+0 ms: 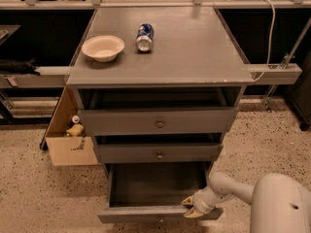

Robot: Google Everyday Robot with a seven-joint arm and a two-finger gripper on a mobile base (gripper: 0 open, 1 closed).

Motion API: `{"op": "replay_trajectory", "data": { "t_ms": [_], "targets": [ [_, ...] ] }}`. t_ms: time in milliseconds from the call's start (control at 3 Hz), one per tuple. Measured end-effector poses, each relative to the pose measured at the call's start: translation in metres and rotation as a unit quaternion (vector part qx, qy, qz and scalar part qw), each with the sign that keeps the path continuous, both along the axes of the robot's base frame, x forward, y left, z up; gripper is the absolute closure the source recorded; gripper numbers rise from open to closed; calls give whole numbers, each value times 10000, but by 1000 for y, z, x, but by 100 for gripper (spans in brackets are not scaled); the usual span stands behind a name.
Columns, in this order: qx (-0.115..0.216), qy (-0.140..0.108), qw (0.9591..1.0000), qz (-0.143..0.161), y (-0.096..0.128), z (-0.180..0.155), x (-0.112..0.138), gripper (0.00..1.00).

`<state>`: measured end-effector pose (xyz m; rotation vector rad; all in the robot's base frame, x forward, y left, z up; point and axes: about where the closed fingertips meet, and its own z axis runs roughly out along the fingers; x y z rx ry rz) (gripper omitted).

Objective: Open bottom drawer

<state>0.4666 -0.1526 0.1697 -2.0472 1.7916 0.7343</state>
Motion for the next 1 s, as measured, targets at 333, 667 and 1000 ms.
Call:
{"op": "replay_trajectory", "data": {
  "t_ms": [333,667,1000],
  "targets": [
    [160,131,9998,-7,2,-2,-11,74],
    [160,132,9998,-7,2,-2,-11,50],
    [160,132,9998,-7,2,-2,-11,28]
  ]
}}
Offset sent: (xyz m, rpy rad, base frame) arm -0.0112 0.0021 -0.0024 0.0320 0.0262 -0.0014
